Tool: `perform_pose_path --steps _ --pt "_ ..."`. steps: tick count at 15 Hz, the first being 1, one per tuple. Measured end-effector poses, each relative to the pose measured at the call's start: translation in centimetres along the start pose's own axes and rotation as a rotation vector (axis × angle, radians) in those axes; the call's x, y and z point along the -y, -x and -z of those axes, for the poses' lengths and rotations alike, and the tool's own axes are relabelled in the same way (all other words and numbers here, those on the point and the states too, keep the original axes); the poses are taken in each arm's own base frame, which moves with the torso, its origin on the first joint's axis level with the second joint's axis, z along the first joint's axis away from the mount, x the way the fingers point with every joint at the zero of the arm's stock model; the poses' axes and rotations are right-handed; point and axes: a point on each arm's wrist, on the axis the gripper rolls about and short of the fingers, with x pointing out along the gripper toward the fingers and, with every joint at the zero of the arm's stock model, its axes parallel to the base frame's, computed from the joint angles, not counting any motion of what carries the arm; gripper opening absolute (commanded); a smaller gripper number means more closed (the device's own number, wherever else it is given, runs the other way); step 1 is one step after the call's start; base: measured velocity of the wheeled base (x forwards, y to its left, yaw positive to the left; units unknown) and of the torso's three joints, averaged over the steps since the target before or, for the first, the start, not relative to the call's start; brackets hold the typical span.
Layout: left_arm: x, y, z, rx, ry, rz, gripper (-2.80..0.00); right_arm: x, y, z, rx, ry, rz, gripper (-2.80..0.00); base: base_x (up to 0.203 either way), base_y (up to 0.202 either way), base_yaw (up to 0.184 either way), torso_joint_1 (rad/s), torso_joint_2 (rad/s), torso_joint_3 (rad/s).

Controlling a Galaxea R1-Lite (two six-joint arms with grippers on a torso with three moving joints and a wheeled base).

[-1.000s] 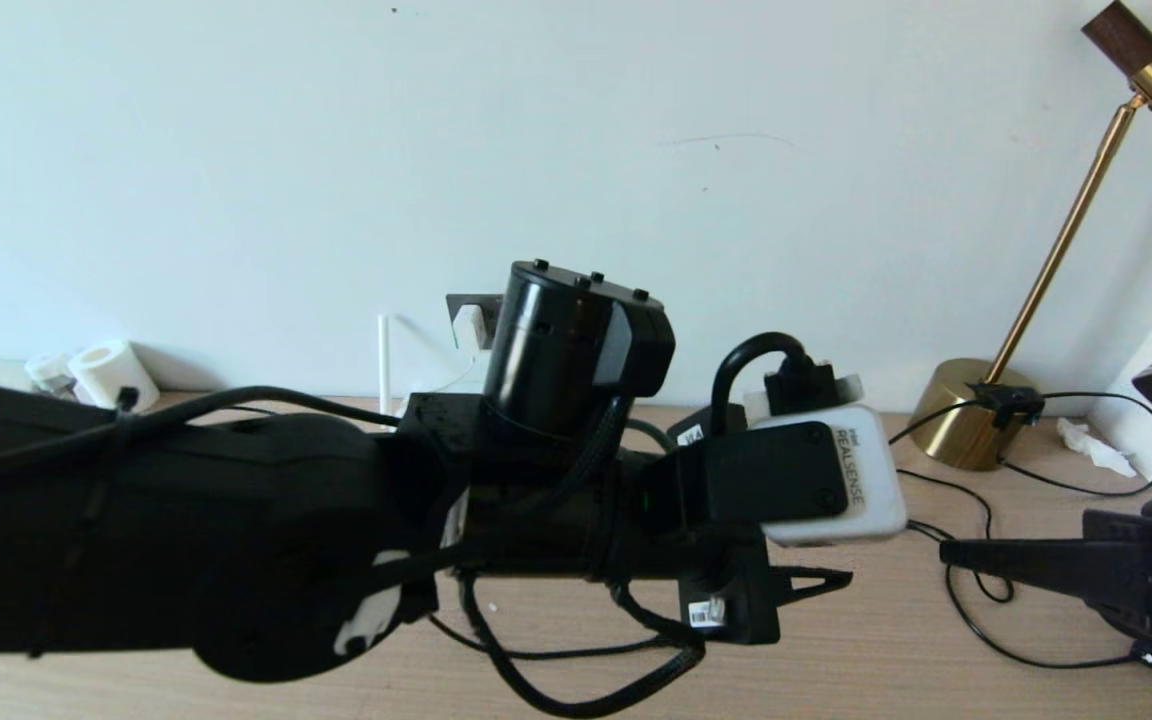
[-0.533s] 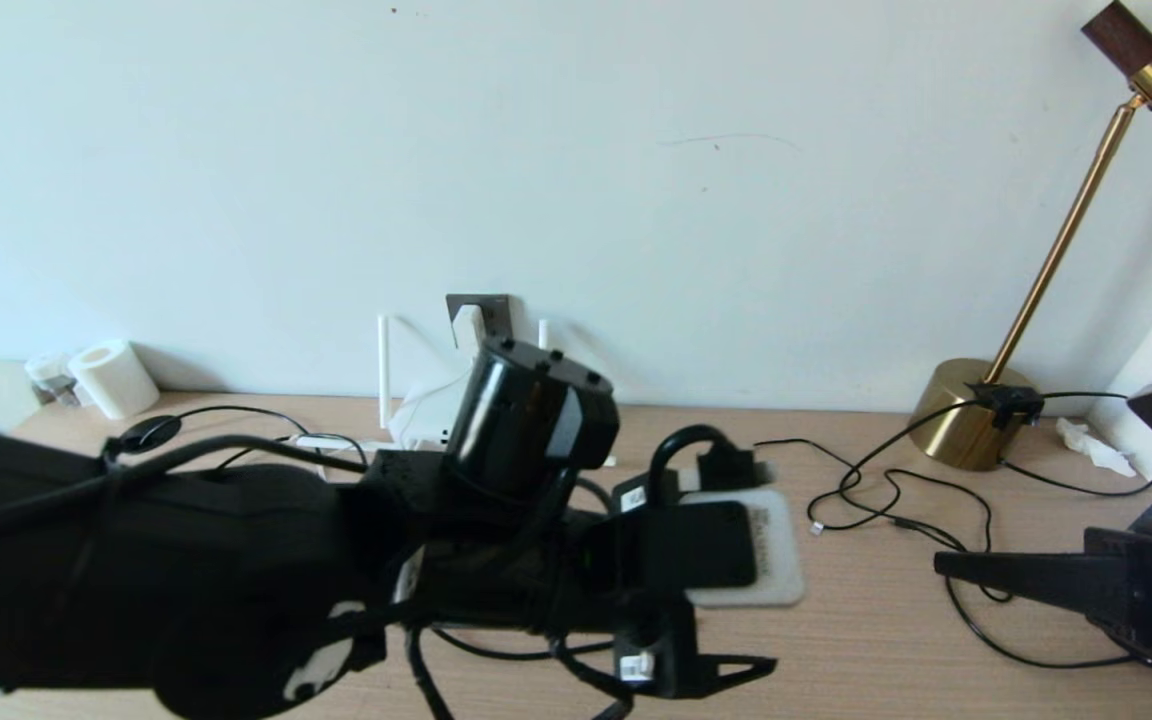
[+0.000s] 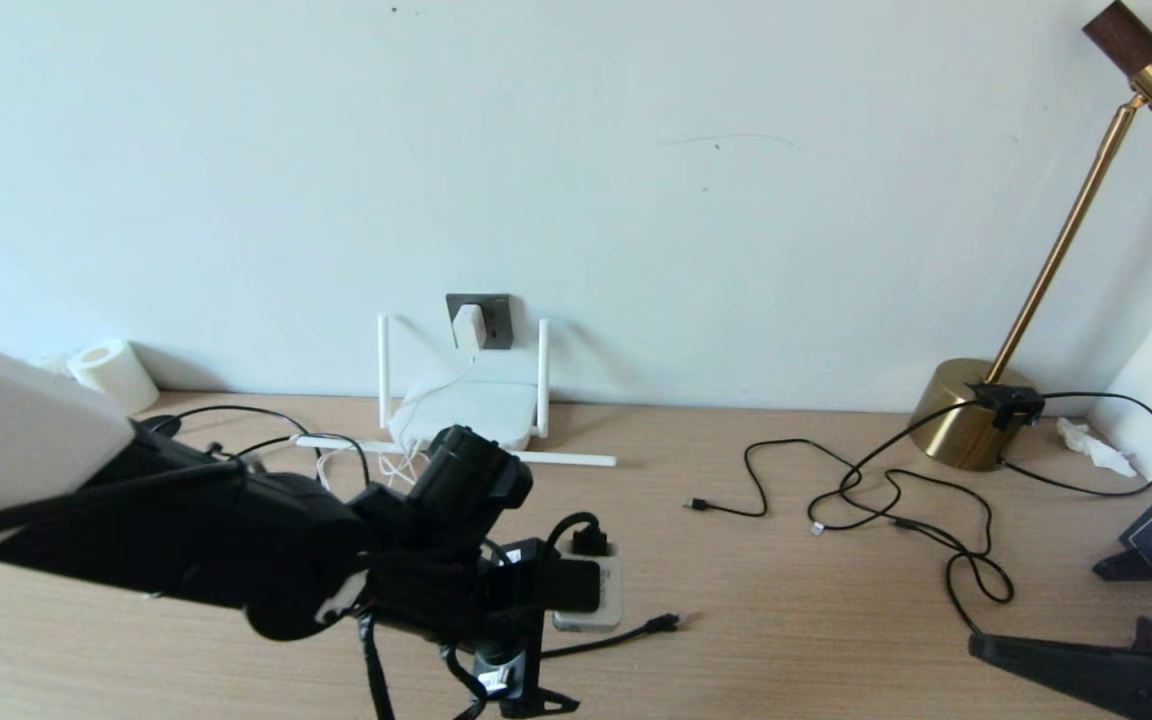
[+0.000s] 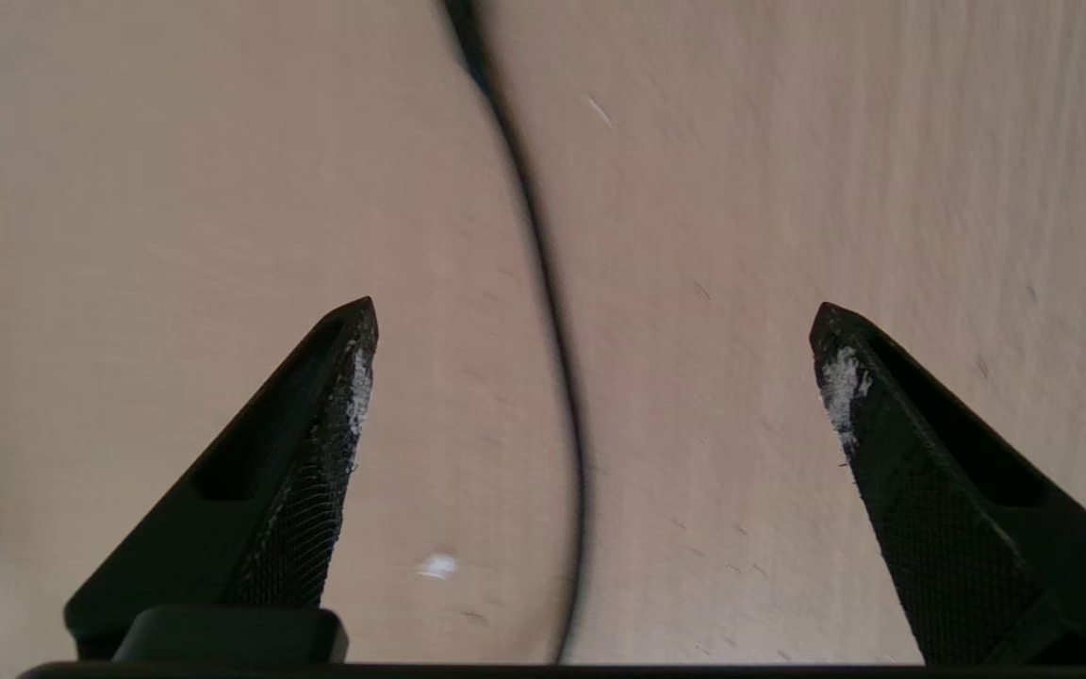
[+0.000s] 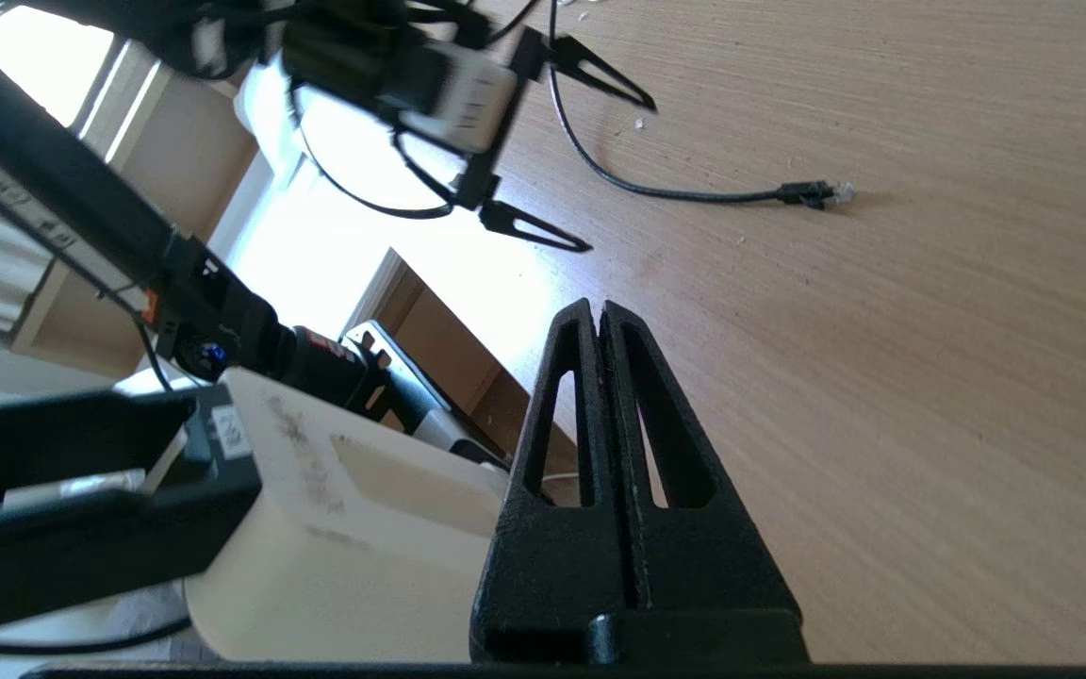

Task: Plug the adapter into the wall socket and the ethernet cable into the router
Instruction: Hand it to the other hand

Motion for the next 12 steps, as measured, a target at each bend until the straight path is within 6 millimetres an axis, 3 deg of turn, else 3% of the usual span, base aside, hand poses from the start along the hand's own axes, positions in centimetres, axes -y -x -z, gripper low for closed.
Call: perform_pose_path --steps 6,12 --pt "-1.1 -1.9 0.1 -0.153 0.056 0.168 0.00 -0.5 0.9 1.5 0.012 0.021 -0.010 -2.80 0.000 0.000 0.000 0.000 0.00 0.000" --pt "-1.6 -3.6 0.2 -0.161 0.065 0.189 0.00 -0.4 1.0 1.8 0.009 0.016 -0.011 -2.80 0.000 0.000 0.000 0.000 0.00 0.000"
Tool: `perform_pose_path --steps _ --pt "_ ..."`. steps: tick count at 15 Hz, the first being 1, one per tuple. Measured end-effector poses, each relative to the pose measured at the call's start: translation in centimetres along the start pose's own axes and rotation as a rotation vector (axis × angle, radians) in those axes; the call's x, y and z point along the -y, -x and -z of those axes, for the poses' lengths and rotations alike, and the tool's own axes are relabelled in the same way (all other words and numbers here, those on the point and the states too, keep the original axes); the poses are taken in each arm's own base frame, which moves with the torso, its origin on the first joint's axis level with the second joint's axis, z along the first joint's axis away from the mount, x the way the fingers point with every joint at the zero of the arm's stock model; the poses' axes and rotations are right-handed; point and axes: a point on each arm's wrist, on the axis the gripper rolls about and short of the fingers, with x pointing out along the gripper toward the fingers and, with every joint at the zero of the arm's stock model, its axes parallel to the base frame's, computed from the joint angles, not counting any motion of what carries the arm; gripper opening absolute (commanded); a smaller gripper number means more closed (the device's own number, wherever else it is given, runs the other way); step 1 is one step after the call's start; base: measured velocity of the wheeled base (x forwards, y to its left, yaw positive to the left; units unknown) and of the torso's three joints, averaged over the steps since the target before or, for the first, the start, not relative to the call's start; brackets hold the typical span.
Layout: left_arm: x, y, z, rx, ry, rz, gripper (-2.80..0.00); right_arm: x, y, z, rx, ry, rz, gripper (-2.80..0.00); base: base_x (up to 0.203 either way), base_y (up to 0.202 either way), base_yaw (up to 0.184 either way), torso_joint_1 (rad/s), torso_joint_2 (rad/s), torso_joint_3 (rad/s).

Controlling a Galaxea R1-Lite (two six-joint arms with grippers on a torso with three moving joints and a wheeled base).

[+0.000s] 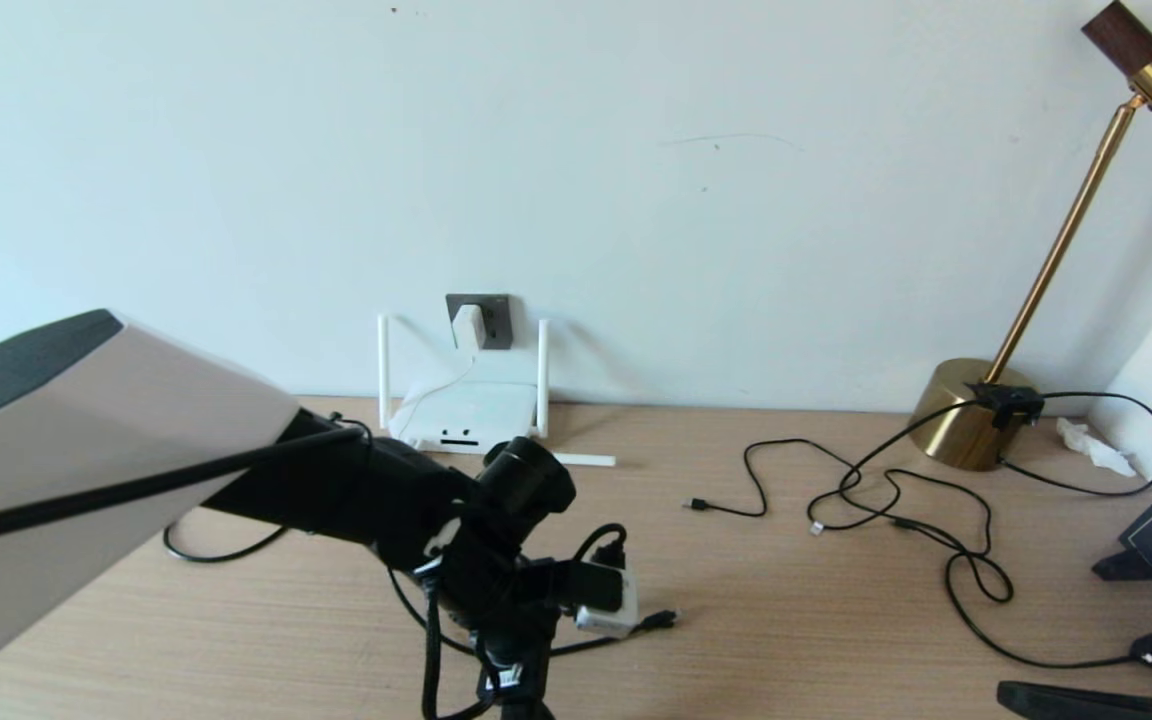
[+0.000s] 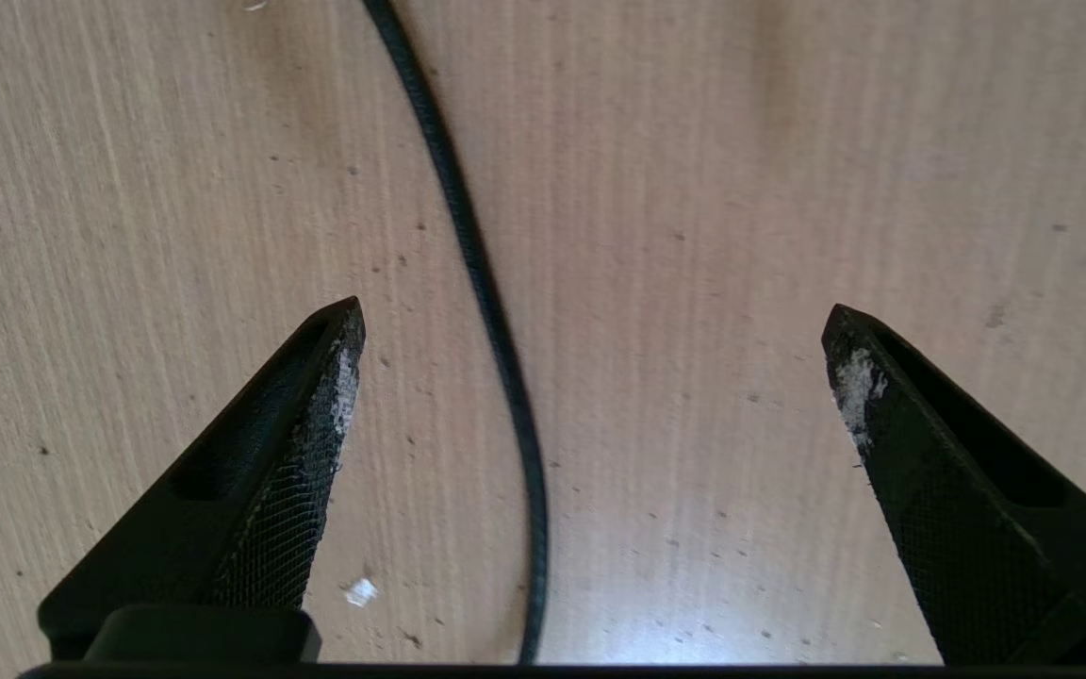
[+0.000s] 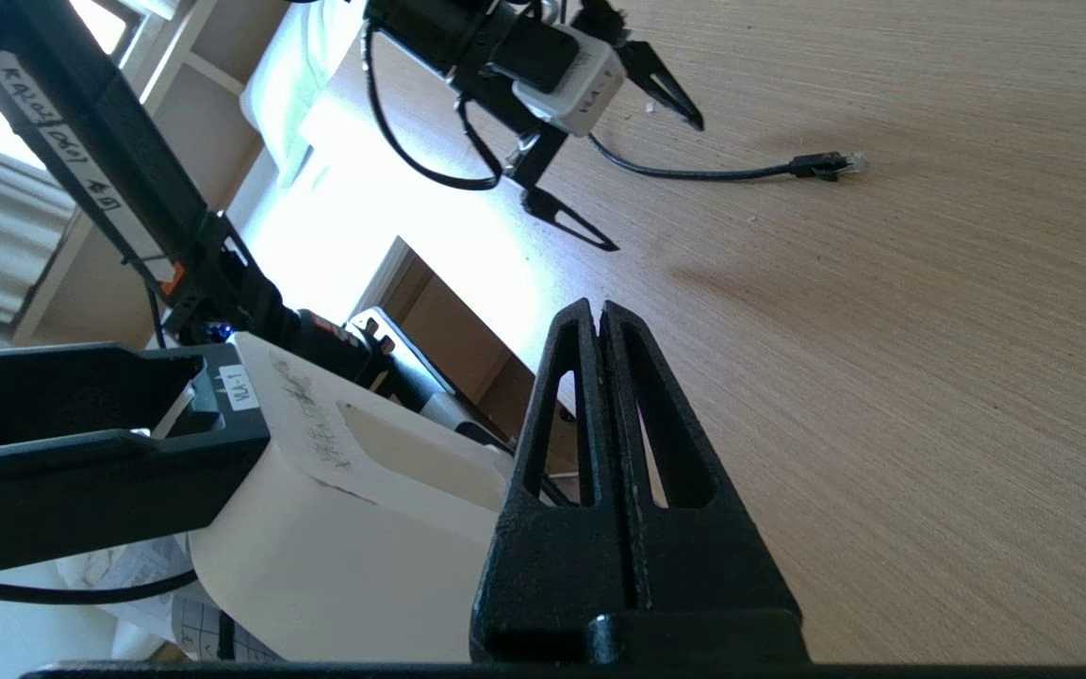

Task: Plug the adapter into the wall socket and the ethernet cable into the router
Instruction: Hand it to the other hand

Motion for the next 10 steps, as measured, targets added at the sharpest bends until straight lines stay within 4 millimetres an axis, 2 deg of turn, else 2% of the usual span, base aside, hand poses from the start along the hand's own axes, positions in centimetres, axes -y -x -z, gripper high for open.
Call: perform_pose_path --steps 10 --pt "-1.0 -2.4 -2.1 0.012 0.046 0.032 0.00 0.1 0.0 0.3 -0.006 -0.007 0.001 -2.80 0.000 0.000 0.000 0.000 0.00 0.000"
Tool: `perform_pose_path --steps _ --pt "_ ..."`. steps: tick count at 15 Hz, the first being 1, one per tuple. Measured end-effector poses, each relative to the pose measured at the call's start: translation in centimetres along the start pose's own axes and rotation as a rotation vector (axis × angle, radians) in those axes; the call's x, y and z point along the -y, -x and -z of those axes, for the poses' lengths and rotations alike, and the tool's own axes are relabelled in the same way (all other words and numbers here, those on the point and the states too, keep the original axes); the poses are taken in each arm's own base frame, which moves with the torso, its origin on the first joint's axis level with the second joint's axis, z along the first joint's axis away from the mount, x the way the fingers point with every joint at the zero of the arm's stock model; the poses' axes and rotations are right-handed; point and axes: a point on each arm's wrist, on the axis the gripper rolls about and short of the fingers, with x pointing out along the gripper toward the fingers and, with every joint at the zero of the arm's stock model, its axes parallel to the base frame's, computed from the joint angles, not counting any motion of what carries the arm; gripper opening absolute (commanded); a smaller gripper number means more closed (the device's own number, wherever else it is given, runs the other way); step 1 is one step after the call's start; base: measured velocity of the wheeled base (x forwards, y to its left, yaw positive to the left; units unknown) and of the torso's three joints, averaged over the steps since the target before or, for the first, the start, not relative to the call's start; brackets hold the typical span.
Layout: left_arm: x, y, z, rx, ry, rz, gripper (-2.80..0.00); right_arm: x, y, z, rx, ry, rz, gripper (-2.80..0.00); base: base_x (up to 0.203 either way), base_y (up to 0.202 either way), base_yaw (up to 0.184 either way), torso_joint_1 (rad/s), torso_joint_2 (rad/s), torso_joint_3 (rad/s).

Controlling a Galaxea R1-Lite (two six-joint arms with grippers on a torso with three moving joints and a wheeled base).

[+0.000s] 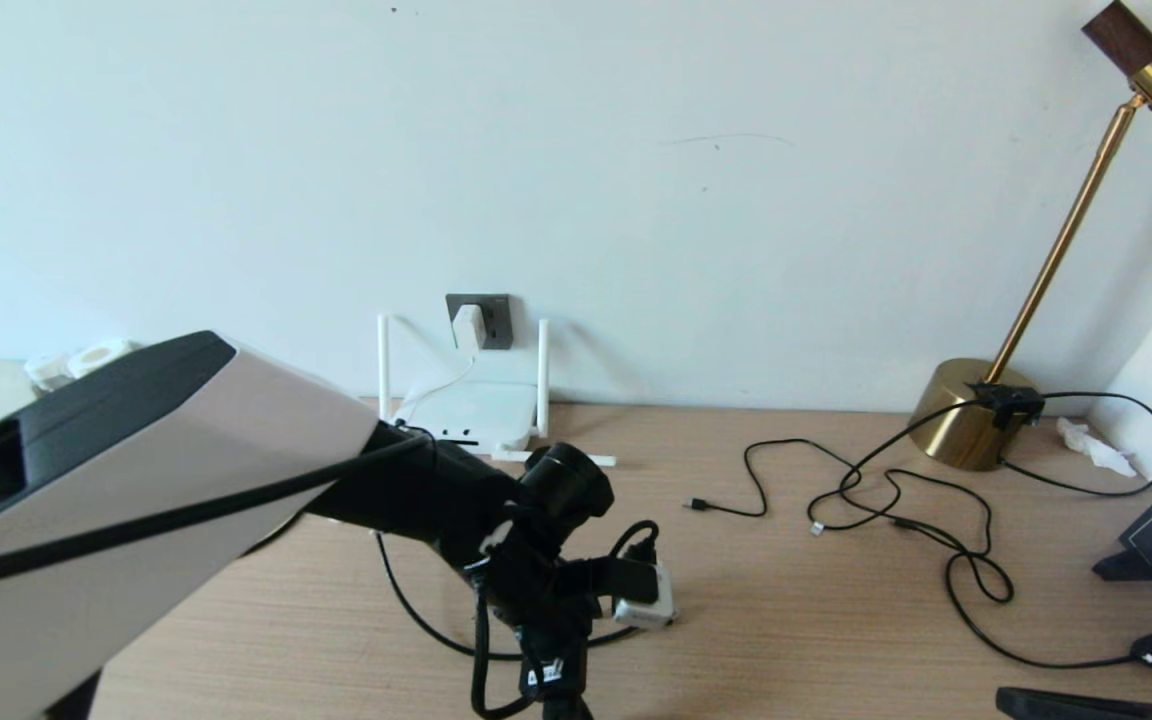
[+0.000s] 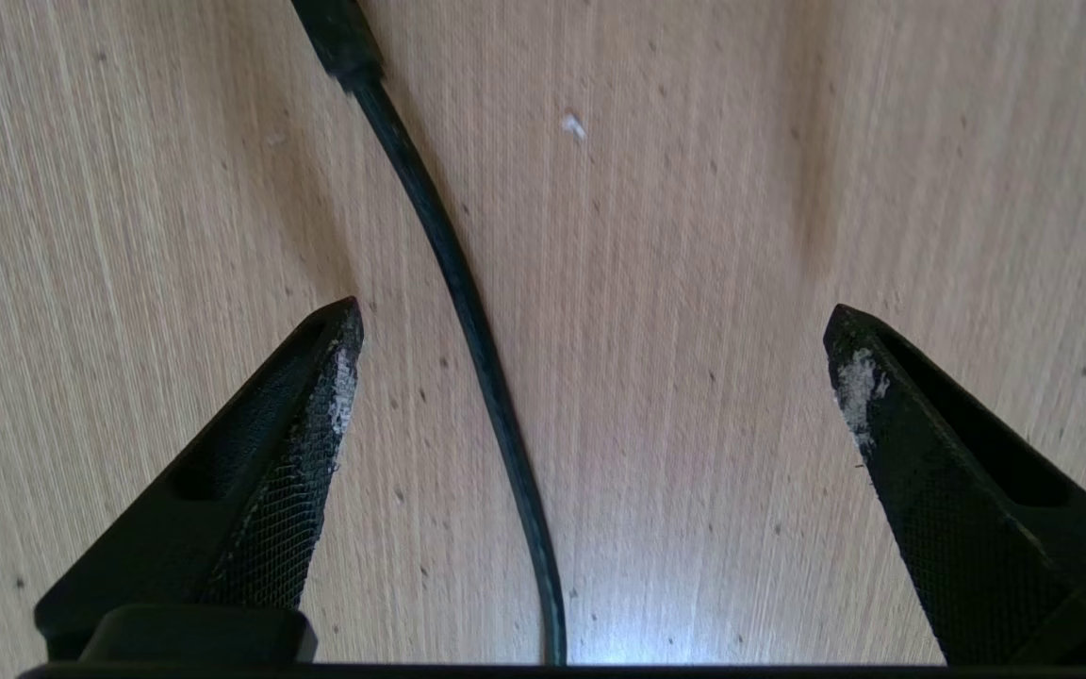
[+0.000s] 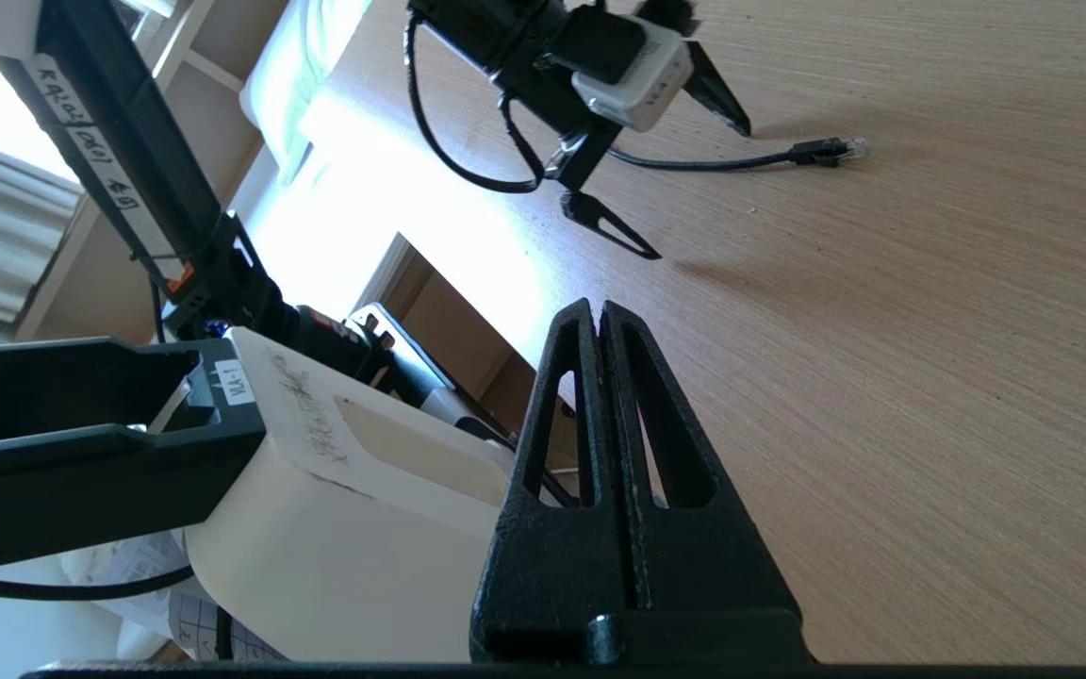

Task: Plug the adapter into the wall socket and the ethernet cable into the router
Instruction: Hand it to the other hand

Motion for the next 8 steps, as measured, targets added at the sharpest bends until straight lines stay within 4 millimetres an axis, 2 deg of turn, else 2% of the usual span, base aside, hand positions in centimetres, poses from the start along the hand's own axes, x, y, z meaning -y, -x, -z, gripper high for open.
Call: perform_pose_path --steps 8 --pt "-1.5 -0.7 -1.0 -0.034 0.026 -0.019 0.00 0.1 -0.1 0.0 -0.007 -0.005 -0.003 -2.80 0.000 0.000 0.000 0.000 0.00 0.000"
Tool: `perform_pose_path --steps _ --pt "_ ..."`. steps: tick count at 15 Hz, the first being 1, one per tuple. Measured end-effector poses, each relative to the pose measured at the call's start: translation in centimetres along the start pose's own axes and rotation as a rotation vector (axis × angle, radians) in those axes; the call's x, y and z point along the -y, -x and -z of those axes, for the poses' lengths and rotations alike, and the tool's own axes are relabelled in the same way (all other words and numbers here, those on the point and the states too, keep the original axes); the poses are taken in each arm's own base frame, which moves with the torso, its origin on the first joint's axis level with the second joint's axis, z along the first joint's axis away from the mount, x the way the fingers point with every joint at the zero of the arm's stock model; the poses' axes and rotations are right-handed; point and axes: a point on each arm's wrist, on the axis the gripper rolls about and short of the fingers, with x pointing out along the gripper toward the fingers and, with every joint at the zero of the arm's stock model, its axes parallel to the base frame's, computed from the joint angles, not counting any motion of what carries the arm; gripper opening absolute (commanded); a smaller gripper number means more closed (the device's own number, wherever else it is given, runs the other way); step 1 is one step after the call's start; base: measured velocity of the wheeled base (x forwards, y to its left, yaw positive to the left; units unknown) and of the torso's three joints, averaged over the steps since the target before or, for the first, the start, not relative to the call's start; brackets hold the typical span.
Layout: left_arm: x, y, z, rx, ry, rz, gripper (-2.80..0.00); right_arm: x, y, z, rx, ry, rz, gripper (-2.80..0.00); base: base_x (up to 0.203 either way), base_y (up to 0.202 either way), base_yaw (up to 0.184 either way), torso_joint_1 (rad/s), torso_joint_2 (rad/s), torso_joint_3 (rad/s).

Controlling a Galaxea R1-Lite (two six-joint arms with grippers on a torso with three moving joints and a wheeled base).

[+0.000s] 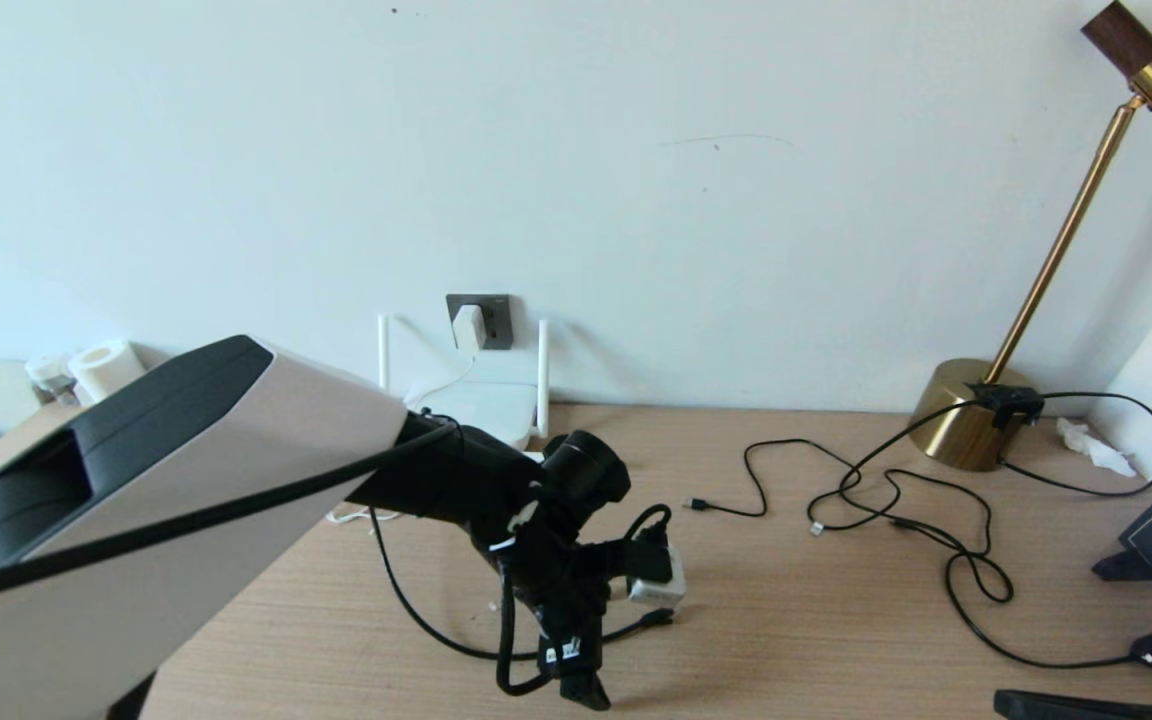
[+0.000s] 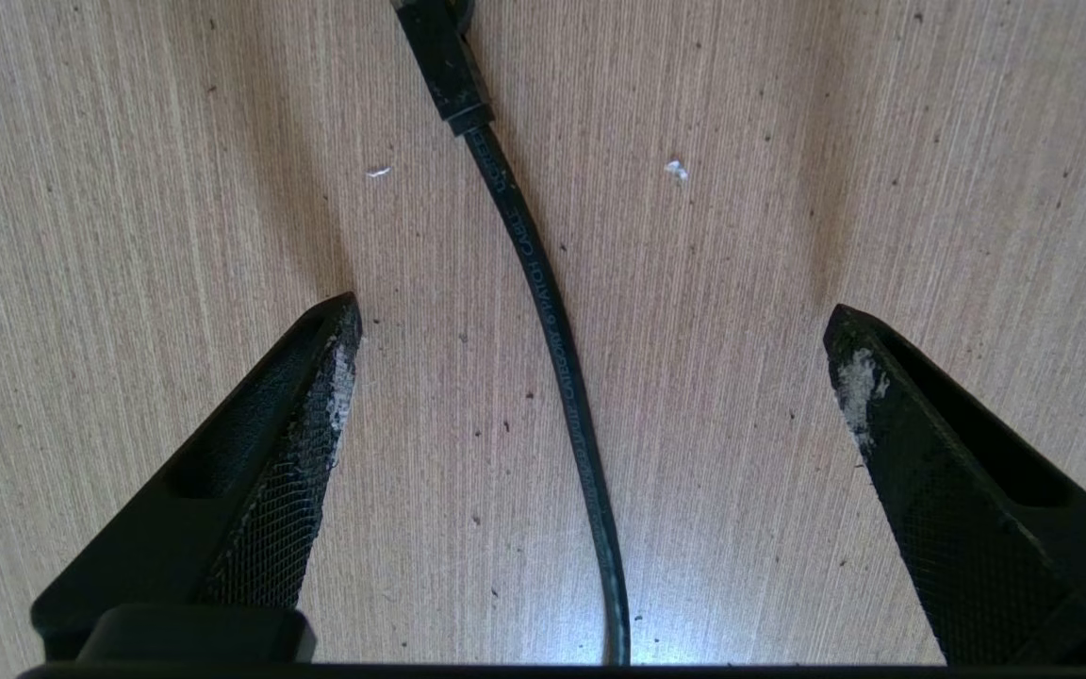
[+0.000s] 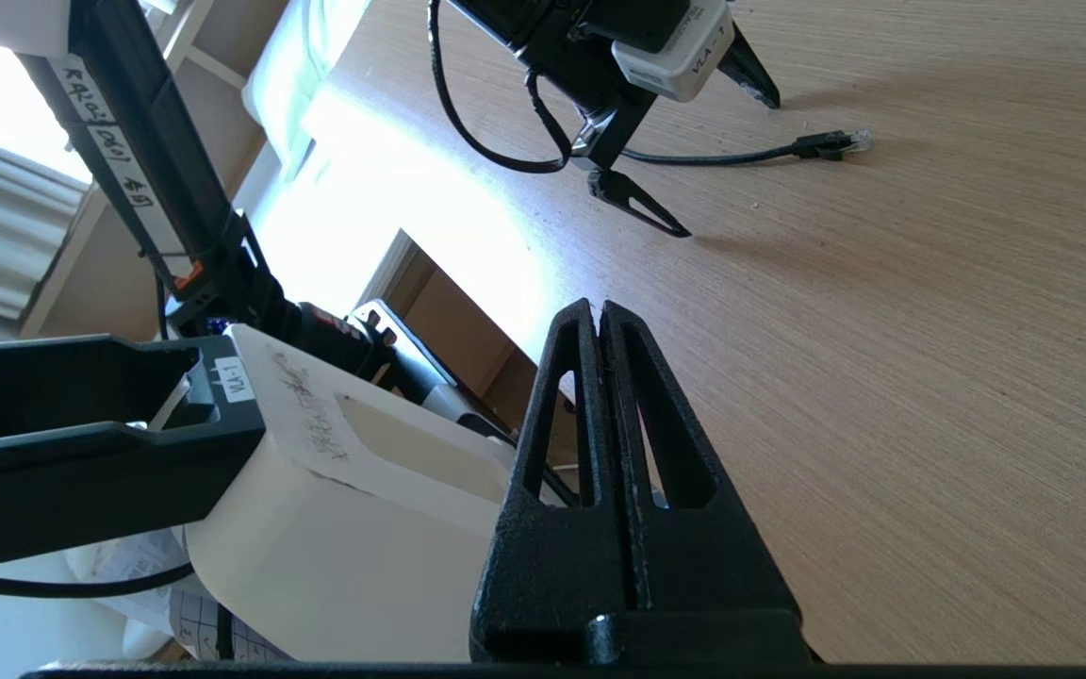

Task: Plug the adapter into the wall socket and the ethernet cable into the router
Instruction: Hand it to the other hand

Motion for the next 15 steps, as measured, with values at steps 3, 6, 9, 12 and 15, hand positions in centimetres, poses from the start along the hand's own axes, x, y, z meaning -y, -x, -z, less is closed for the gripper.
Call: perform_pose_path --steps 3,6,9,12,15 --pt "-0.4 -0.1 0.2 -0.003 0.008 -0.005 0.00 0.0 0.0 0.0 -0.001 0.001 -0.002 -2.80 0.000 0.000 0.000 0.000 0.00 0.000" --pt "-0.4 -0.2 0.3 -0.012 0.009 -0.010 -2.80 0.0 0.0 -0.1 -0.001 0.001 -0.003 -2.80 0.000 0.000 0.000 0.000 0.00 0.000" --pt "-0.6 -0.5 0.3 -0.012 0.006 -0.020 -2.80 0.0 0.0 0.0 -0.001 0.000 -0.003 -2.80 0.000 0.000 0.000 0.000 0.00 0.000" --pt "-0.4 -0.8 0.3 -0.036 0.004 -0.027 -2.80 0.0 0.0 0.0 -0.002 -0.001 -0.002 -2.80 0.000 0.000 0.000 0.000 0.00 0.000" --pt "-0.4 -1.2 0.4 -0.048 0.002 -0.045 -2.80 -0.1 0.0 -0.2 0.000 0.003 -0.006 -2.80 0.000 0.000 0.000 0.000 0.00 0.000"
